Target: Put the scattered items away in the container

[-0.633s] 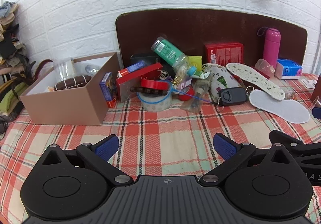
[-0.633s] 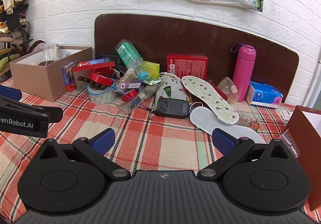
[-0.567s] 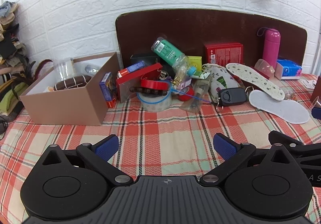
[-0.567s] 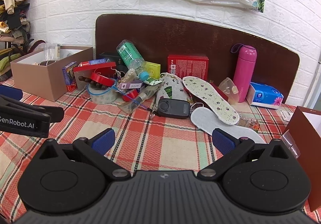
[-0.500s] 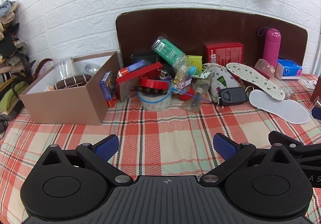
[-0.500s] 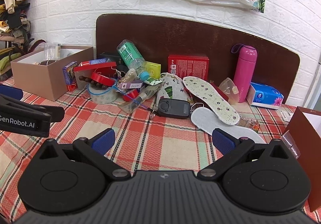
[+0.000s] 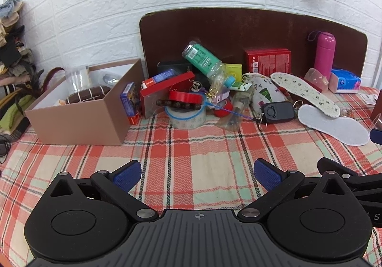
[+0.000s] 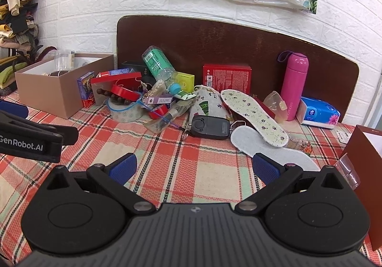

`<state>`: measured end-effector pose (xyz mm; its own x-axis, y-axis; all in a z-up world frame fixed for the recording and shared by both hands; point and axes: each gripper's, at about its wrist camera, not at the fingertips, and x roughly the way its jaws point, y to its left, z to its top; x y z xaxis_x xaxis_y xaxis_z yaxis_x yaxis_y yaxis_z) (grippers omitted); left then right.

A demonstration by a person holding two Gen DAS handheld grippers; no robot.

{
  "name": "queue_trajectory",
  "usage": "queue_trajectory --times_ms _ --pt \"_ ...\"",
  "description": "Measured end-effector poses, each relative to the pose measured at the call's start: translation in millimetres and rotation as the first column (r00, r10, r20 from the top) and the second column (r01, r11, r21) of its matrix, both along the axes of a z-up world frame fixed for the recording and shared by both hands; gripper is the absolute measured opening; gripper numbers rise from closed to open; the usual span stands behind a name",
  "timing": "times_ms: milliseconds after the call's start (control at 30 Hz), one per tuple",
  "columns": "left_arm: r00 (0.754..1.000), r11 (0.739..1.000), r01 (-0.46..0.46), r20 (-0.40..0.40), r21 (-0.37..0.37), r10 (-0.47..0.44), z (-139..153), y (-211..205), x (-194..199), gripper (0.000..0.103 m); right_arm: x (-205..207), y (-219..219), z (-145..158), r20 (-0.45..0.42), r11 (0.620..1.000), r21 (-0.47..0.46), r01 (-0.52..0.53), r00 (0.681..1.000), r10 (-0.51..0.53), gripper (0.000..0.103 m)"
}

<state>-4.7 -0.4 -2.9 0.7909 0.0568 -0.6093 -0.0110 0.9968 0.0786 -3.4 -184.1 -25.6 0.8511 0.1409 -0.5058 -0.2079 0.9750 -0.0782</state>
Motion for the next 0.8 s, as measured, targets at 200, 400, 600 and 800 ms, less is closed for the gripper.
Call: queue_trajectory --times_ms 200,400,600,800 --pt "1.0 1.0 0.001 0.0 -0.001 -0.001 -2.0 -0.3 -1.7 0.103 -0.2 1.7 -0.6 -0.009 1.0 -0.003 0.009 1.0 -0.009 0.102" --pt "1.0 1.0 0.008 0.001 0.002 -0.008 -2.3 -1.8 -0.6 0.103 -0.1 0.8 -2.3 -0.013 1.0 0.0 0.016 1.0 -0.016 0.102" --pt "1.0 1.0 0.008 -0.006 0.001 -0.008 -5.3 -1.9 1.3 0.103 3.5 0.5 -5.8 -0.02 1.0 0.001 0.022 1.0 -0.022 0.102" --pt "1.0 1.0 0.007 -0.011 -0.003 -0.007 -6.2 -1.0 4.1 0.103 5.6 1.7 -9.3 -0.026 1.0 -0.001 0.023 0.999 -0.023 0.102"
